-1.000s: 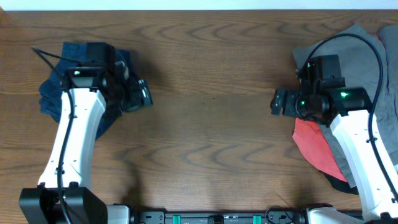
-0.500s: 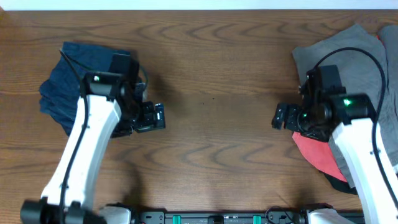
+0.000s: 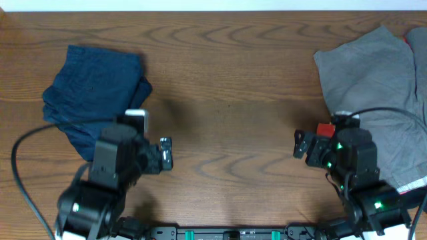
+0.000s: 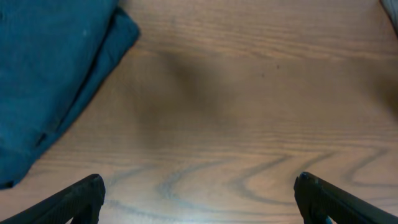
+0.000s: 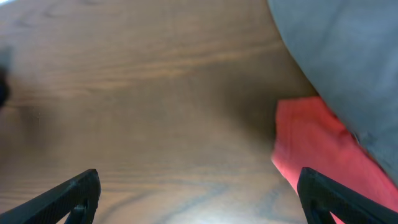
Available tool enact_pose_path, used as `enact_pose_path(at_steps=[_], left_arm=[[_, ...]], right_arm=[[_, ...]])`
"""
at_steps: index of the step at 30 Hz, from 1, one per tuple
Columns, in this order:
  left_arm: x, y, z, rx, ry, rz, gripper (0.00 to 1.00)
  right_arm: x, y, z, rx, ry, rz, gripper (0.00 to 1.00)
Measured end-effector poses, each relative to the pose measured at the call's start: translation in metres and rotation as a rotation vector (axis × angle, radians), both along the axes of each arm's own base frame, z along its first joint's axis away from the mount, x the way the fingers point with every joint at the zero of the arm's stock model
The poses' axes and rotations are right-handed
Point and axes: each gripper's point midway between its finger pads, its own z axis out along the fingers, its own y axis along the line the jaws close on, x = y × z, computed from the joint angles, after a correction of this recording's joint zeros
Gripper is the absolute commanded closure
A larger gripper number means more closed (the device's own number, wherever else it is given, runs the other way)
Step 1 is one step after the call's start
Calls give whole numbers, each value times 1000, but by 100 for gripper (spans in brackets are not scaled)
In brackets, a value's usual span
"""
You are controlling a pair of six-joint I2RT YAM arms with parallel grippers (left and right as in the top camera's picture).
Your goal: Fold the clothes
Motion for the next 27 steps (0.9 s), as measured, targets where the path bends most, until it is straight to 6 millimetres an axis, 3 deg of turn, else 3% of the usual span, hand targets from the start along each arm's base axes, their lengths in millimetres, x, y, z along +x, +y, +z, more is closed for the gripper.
enact_pose_path(at_steps=[5,9,27], left_arm=[[-12,6,-20,12,12,7,2],[-12,6,-23,14,18,7,2],[-12,6,-23,16,17,10,2]], right_arm=[[-13,-2,-35,-14,76,5,1],[-21,1,-50,-5,132,27,1],[-23,4,-52,4,146,37,1]])
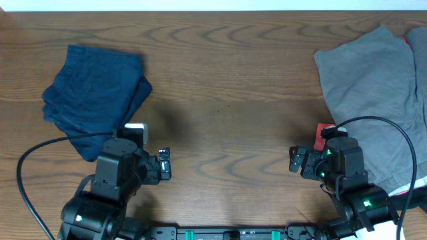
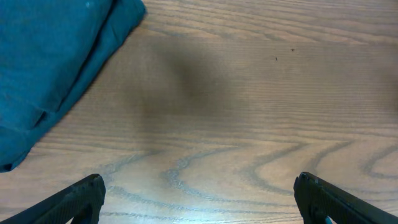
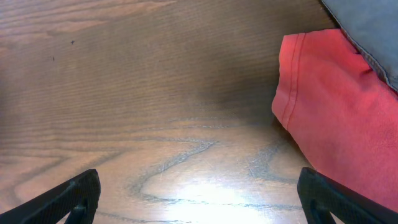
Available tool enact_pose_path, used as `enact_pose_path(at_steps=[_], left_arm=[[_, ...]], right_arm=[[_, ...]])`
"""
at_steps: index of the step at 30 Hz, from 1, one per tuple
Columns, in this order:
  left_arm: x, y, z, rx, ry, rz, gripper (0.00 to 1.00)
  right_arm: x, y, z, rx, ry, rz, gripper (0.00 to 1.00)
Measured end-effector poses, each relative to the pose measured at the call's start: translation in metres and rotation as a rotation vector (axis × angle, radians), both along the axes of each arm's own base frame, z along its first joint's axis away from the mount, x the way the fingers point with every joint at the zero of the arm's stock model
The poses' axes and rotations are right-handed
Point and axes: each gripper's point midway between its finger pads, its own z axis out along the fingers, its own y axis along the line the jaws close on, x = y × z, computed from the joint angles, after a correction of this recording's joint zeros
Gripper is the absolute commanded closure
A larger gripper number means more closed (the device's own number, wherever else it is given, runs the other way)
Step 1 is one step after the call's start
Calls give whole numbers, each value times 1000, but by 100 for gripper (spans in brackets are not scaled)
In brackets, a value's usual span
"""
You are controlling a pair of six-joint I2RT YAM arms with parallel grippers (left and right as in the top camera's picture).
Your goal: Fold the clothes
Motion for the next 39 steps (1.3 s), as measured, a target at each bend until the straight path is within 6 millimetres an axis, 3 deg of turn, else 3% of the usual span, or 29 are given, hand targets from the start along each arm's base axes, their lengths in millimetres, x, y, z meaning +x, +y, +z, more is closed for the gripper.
enact_pose_path(at_steps=[6,11,16,29,34,39], left_arm=[[0,0,0,-2,0,2,2],[0,0,0,-2,-1,3,2],[0,0,0,-3,-1,3,2],[0,0,0,-3,-1,3,2],[0,0,0,-3,-1,3,2],[0,0,0,-3,-1,3,2]], right_arm=[[6,-11,7,-27,-52,-42,1],[29,-14,36,-45,-276,-13,1],[34,-23,57,-69,-495,-8,1],[30,-37,66,-135,-892,-33,1],[31,-35,44,-211,-853,23,1],[31,-34,44,-279,-860,68,1]])
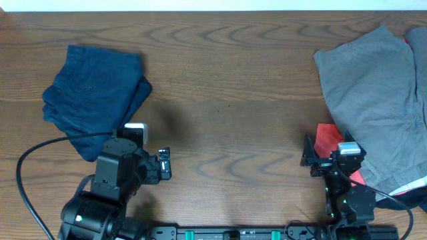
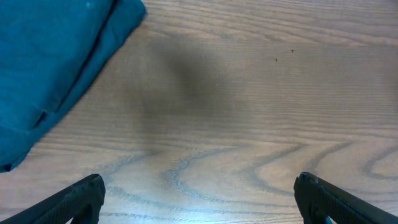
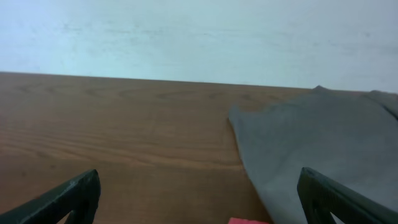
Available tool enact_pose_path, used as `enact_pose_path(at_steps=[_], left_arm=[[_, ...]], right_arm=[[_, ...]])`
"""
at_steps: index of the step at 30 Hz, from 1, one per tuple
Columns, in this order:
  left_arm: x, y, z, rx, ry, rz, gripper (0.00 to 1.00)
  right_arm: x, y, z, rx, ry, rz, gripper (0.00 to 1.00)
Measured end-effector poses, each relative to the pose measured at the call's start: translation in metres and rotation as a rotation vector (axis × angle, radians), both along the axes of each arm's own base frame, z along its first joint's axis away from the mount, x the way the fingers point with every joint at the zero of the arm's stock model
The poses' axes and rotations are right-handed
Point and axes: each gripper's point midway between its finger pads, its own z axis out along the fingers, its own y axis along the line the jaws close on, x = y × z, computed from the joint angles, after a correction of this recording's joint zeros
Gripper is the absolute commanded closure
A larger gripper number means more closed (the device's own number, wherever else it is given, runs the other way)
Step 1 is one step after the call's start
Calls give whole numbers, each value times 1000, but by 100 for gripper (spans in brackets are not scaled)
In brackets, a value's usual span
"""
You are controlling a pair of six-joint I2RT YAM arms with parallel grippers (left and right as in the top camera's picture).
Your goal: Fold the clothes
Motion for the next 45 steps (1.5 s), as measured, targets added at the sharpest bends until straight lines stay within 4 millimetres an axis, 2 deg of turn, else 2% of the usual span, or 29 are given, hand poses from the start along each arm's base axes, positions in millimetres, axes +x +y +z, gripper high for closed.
enact_pose_path(at_steps=[41,45], left_arm=[[0,0,0,-1,-2,1,2],[-2,7,5,-7,-22,27,2]], right_arm=[[0,0,0,-39,-3,4,1],[0,0,0,-39,-3,4,1]])
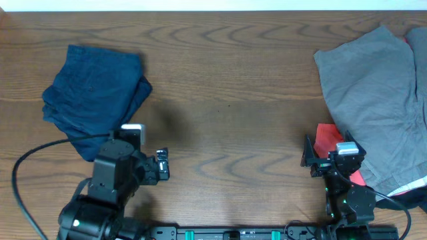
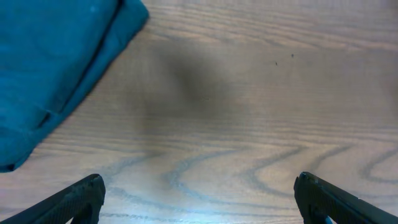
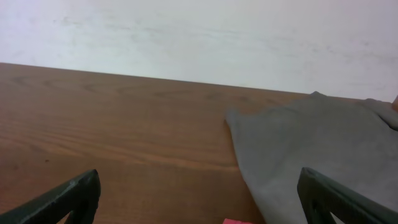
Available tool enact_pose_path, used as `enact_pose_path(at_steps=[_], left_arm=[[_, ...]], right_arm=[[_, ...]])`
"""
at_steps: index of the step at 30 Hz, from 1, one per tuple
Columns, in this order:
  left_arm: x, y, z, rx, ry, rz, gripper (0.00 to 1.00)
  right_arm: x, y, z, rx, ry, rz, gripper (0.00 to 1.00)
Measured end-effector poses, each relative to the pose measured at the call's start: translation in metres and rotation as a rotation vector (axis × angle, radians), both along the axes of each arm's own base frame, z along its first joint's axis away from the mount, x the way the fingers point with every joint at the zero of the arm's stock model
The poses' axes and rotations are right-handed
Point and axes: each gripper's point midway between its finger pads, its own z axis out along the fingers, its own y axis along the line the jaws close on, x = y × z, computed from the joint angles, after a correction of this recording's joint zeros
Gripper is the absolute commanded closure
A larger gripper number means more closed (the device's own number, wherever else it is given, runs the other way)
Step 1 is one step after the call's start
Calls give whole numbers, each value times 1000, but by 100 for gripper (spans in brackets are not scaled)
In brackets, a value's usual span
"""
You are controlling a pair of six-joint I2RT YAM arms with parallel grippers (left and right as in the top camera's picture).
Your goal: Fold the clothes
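A folded blue garment (image 1: pixel 97 93) lies at the table's left and fills the upper left of the left wrist view (image 2: pixel 50 68). A grey garment (image 1: pixel 373 87) is spread at the right, with a red garment (image 1: pixel 327 137) showing from under its near edge. My left gripper (image 1: pixel 163 165) hangs open over bare wood to the right of the blue garment, nothing between its fingers (image 2: pixel 199 190). My right gripper (image 1: pixel 307 153) is drawn back near the front edge, open and empty (image 3: pixel 199 190), looking level across the table at the grey garment (image 3: pixel 323 149).
The wooden table (image 1: pixel 227 100) stretches between the two piles. A pale wall (image 3: pixel 199 31) stands behind its far edge. Cables trail from both arms near the front edge.
My left gripper has shifted very slightly left and back. The right arm is nearly unchanged. Both grippers are still open and the clothes have not moved.
Both grippers were open, the left beside the blue garment, the right low at the edge of the grey and red garments. Then both stood nearer the front edge. After that the right arm was folded back, its camera looking level across the table, as now.
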Motion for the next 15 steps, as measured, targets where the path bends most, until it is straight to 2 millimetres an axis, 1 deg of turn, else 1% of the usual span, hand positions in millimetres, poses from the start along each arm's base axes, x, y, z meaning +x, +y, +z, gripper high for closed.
enact_pose_path(at_steps=[4,7,11,15], left_arm=[[-8,18,3,-6,-29,78,2],[-12,32,-1,-12,-62,146,2],[-13,44,-19,-20,-116,207,2],[-5,46,-38,-34,-209,223,2]], right_arm=[[0,0,0,0,0,0,1],[0,0,0,0,-1,0,1],[0,0,0,0,-2,0,1],[0,0,0,0,-2,0,1]])
